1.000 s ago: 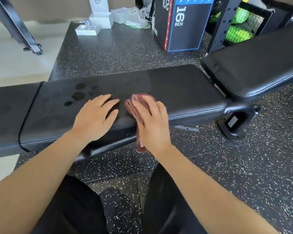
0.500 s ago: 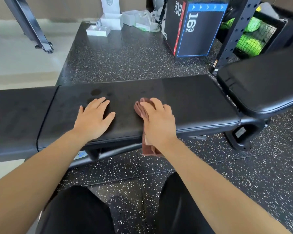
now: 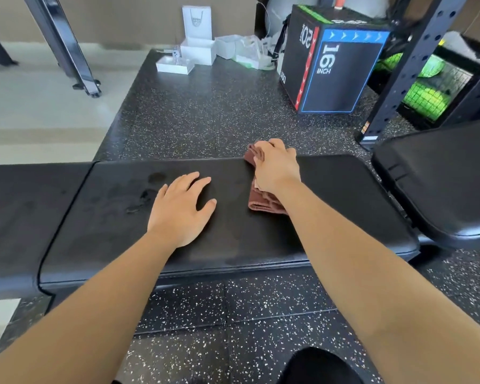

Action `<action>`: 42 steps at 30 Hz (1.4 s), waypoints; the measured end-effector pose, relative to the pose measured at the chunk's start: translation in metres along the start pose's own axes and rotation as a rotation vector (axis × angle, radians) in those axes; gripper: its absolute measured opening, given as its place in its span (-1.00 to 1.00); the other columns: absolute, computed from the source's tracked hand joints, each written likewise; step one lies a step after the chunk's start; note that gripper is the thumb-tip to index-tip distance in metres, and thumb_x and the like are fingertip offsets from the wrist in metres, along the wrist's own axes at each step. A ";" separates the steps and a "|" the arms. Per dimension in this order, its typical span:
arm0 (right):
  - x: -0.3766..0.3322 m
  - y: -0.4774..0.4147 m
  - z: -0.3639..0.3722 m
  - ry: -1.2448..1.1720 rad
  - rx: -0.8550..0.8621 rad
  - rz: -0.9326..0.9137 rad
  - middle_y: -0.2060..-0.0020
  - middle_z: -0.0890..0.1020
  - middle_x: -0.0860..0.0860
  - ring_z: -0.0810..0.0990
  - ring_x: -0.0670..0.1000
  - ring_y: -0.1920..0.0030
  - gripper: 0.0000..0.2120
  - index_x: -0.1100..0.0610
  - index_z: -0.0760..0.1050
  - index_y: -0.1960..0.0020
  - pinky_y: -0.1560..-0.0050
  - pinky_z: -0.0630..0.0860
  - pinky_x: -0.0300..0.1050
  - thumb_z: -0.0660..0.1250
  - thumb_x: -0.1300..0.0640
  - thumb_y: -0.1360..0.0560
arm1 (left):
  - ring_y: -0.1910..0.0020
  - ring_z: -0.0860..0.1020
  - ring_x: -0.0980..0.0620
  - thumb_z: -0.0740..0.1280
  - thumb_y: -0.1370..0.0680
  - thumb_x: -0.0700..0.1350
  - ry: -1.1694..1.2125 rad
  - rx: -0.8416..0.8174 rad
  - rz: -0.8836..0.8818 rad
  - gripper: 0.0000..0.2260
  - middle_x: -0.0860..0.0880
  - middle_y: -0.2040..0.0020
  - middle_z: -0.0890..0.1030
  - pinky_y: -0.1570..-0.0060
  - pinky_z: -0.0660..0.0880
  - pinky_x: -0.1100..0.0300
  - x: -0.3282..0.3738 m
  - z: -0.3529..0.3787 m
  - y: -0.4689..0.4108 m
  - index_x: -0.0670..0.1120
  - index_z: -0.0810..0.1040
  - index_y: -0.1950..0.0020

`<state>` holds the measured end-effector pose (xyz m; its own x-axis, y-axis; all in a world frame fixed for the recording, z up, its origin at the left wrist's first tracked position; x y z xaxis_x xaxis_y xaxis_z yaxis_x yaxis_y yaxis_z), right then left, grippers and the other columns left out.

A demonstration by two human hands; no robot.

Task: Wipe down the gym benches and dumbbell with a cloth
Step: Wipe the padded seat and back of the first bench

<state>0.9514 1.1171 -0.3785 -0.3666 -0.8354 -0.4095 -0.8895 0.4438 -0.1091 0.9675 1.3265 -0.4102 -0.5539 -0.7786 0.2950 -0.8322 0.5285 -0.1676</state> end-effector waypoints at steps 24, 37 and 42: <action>-0.060 0.024 0.022 0.001 -0.058 -0.183 -0.40 0.24 0.00 0.25 0.18 -0.26 -0.60 -0.02 0.29 -0.38 -0.21 0.40 0.09 0.19 -0.01 -0.55 | -0.43 0.25 0.02 0.23 -0.53 0.12 0.007 0.062 -0.079 -0.62 0.05 -0.43 0.34 -0.41 0.17 -0.02 -0.067 -0.034 0.023 0.19 0.39 -0.36; -0.080 0.040 0.033 -0.044 -0.012 -0.161 -0.38 0.30 0.00 0.29 0.19 -0.25 -0.63 -0.02 0.34 -0.35 -0.27 0.35 0.12 0.21 0.03 -0.55 | -0.44 0.23 -0.01 0.22 -0.52 0.14 0.045 0.050 -0.057 -0.59 -0.01 -0.45 0.33 -0.41 0.17 -0.04 -0.068 -0.034 0.023 0.13 0.40 -0.37; -0.095 0.025 0.039 0.032 -0.007 -0.113 -0.41 0.29 0.02 0.33 0.22 -0.26 -0.62 -0.03 0.34 -0.37 -0.30 0.33 0.05 0.21 0.02 -0.56 | -0.50 0.09 -0.03 0.18 -0.56 0.13 0.080 -0.128 0.058 -0.54 -0.02 -0.52 0.18 -0.46 0.05 -0.03 -0.080 -0.035 0.022 0.09 0.28 -0.45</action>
<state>0.9743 1.2202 -0.3776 -0.2721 -0.8901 -0.3657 -0.9275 0.3438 -0.1467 0.9939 1.4122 -0.4044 -0.5925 -0.7190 0.3632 -0.7862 0.6144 -0.0663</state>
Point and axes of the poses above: each hand's wrist, its own y-axis away from the middle knuckle, its own z-axis out of the palm, x = y × z, the point moved 4 cm from there along -y, towards the middle knuckle
